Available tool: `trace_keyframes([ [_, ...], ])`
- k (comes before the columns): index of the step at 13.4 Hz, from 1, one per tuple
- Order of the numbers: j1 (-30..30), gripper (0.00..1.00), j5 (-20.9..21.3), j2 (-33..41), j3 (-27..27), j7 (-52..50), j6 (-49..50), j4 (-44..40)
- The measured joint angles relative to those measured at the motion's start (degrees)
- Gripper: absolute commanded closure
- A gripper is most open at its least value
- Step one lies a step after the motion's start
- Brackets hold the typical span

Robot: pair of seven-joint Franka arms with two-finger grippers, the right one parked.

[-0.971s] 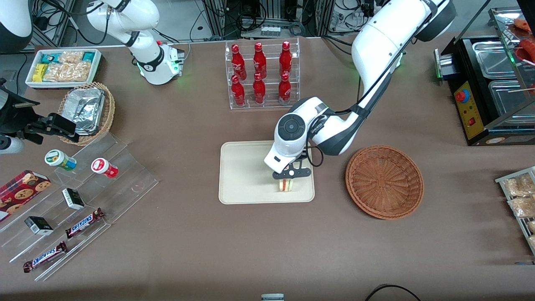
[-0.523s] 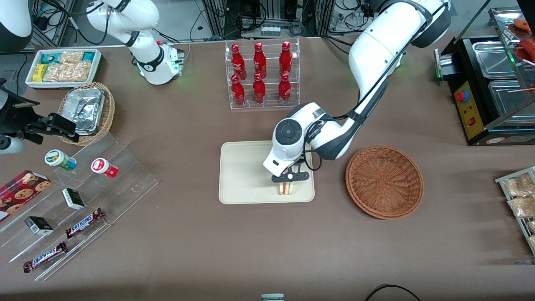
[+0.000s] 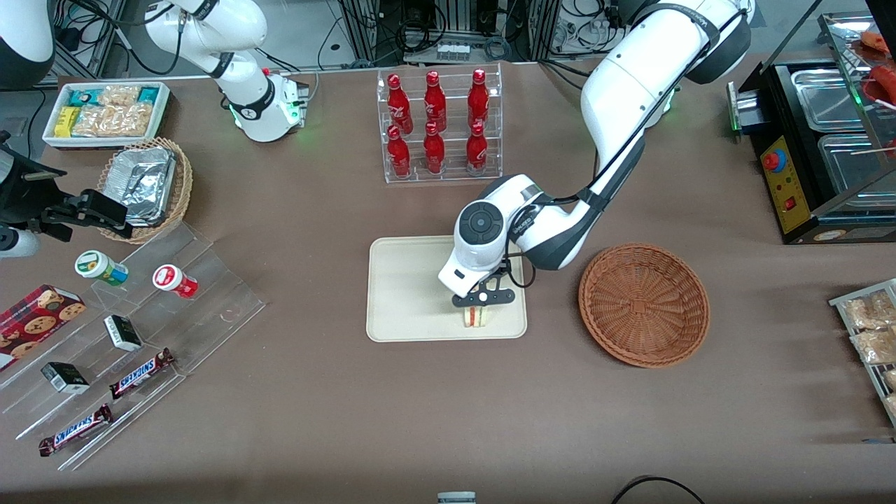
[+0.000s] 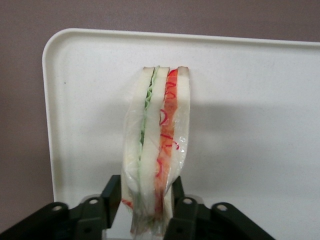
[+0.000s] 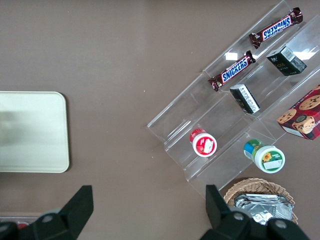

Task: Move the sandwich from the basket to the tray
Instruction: 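Lower the sandwich onto the white tray with the left gripper, then open the left gripper to release the sandwich on the tray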

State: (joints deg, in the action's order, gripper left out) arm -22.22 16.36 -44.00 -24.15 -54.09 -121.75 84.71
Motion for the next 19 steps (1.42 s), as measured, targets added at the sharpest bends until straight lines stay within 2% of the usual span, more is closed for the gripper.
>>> trace_keyframes([
  [13, 0.1, 0.00, 0.1, 1.8, 0.2, -1.2, 0.2, -4.5],
  [19, 0.3, 0.00, 0.1, 5.9, 0.9, -1.6, 10.0, -9.4],
])
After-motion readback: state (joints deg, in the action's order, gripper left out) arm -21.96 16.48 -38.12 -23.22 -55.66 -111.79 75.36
